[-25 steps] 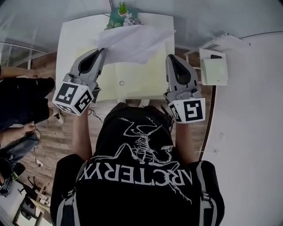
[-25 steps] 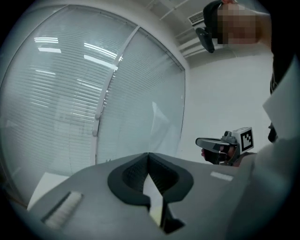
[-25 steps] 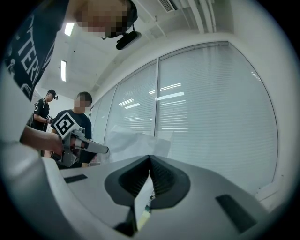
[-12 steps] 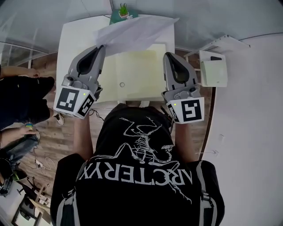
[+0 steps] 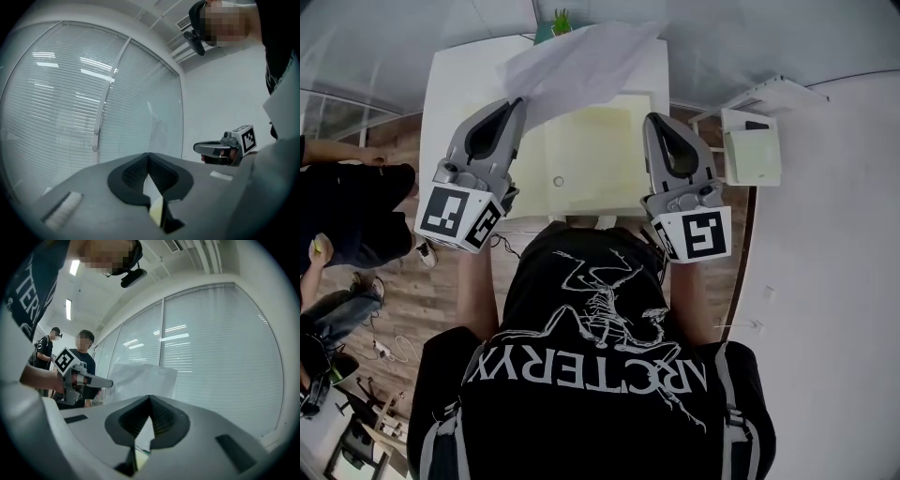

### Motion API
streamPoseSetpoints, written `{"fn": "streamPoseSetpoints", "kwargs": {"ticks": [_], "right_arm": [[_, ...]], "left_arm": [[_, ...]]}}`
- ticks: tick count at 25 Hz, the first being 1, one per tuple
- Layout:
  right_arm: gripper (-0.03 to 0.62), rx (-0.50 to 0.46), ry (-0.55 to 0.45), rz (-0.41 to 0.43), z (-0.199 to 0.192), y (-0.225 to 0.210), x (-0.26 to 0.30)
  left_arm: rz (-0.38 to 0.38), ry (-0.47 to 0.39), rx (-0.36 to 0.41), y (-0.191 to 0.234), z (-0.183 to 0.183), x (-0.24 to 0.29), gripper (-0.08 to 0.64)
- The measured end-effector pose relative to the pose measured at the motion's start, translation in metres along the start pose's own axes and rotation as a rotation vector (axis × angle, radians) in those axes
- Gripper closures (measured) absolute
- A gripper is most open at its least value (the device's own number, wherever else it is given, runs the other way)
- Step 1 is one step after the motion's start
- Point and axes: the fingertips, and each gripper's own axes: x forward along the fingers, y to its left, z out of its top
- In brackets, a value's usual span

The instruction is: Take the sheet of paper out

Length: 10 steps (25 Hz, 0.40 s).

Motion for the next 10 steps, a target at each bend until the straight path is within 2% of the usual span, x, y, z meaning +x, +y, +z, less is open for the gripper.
{"fn": "streamPoseSetpoints", "kwargs": {"ticks": [10], "right_arm": [[0.581, -0.002, 0.003, 0.005, 0.0027, 0.0005, -0.0002]], "left_arm": [[0.002, 0.007, -0.023, 0.0013, 0.0013, -0.0012, 0.551]]}}
